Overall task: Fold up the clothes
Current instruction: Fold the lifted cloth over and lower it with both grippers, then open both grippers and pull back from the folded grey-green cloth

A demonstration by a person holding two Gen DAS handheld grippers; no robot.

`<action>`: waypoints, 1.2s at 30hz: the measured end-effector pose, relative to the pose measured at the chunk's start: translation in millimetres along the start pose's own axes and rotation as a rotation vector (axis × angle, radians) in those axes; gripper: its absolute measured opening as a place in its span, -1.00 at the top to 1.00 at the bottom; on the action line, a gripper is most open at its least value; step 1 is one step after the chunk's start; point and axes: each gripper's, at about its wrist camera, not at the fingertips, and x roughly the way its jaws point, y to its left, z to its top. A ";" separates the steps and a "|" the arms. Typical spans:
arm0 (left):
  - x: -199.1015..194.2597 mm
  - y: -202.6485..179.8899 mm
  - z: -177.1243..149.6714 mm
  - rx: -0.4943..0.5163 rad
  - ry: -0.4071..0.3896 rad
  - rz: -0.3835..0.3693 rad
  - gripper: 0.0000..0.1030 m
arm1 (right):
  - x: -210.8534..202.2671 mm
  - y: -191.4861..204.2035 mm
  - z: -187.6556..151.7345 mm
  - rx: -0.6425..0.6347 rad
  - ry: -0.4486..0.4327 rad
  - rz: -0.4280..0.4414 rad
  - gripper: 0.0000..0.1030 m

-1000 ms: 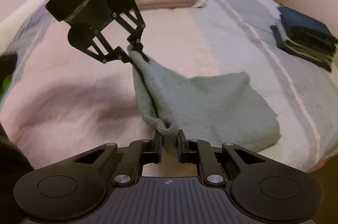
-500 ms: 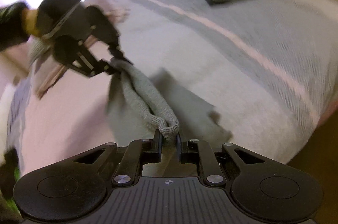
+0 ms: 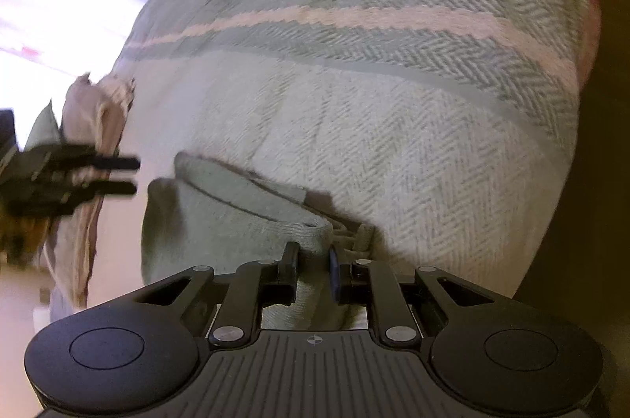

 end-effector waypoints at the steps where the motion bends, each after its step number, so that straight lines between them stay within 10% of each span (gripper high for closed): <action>1: 10.7 -2.2 -1.9 0.000 0.010 -0.002 0.38 | -2.2 2.2 -2.8 0.001 -0.015 -0.013 0.76; 12: 64.5 13.5 -1.7 -0.048 0.041 0.050 0.34 | -11.7 72.1 -30.3 -0.313 -0.164 -0.102 0.64; 20: 89.1 26.2 11.7 -0.085 0.026 0.034 0.26 | 38.4 17.7 -3.8 -0.150 -0.088 -0.166 0.65; 36: -4.1 -11.1 -64.3 -0.160 -0.002 0.050 0.40 | -8.8 67.8 -44.4 -0.160 -0.143 -0.140 0.63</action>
